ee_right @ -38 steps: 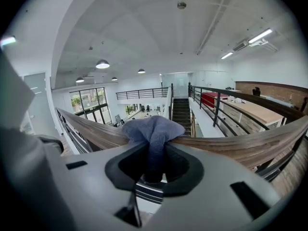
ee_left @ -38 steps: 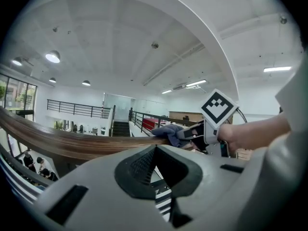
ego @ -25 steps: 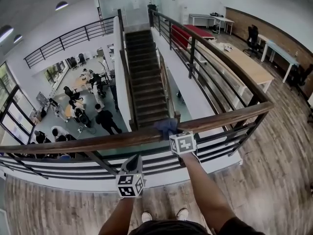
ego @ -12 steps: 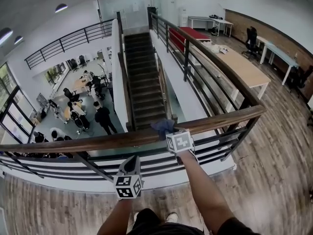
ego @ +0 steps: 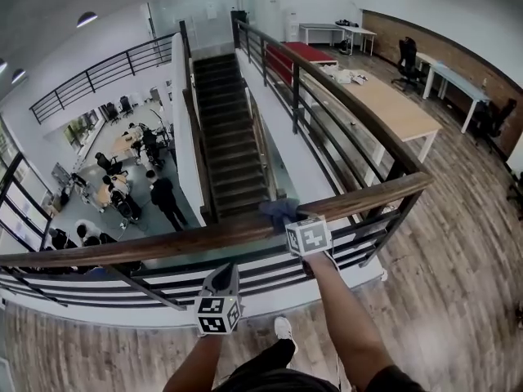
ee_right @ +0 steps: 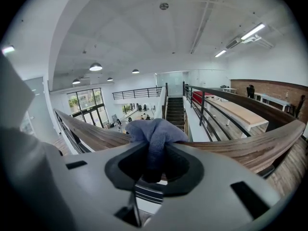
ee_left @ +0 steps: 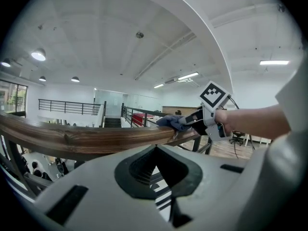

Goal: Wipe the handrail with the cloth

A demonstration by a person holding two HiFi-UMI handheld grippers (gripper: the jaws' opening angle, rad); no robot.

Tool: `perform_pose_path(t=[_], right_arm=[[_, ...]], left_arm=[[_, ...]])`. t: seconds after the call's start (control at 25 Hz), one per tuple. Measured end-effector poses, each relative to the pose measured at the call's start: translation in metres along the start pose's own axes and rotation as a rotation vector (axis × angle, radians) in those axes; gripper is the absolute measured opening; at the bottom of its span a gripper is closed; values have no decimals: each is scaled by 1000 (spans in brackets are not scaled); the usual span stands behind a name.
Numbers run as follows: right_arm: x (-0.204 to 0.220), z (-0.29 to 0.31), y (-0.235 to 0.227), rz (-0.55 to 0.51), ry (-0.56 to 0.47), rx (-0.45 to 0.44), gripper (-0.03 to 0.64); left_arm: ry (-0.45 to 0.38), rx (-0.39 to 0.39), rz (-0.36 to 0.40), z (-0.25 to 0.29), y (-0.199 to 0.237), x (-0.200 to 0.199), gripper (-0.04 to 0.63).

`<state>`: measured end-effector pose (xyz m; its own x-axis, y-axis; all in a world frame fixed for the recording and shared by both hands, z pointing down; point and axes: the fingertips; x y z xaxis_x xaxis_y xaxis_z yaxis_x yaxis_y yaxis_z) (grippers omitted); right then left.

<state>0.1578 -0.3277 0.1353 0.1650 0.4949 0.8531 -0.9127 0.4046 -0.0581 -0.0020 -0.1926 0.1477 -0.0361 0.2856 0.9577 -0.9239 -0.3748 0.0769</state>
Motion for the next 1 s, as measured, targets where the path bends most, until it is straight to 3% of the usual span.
perform_pose_path(t=[0.6,1.0], right_arm=[[-8,-15,-143,-10,-12,43,81],[-11,-45,-270,5,-11,161,81]], left_arm=[[28,143,21,136,-105,-2,2],[39,194,35,178,-171,-21,2]])
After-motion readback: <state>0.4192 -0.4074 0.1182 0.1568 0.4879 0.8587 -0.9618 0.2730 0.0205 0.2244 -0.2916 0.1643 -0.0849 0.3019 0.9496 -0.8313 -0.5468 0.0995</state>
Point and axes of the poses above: the fingertips, and each gripper's own axes: z forward along the fingers, y to its left, x out of its underside, and after that the axes turned 1 degree about z, right-handed
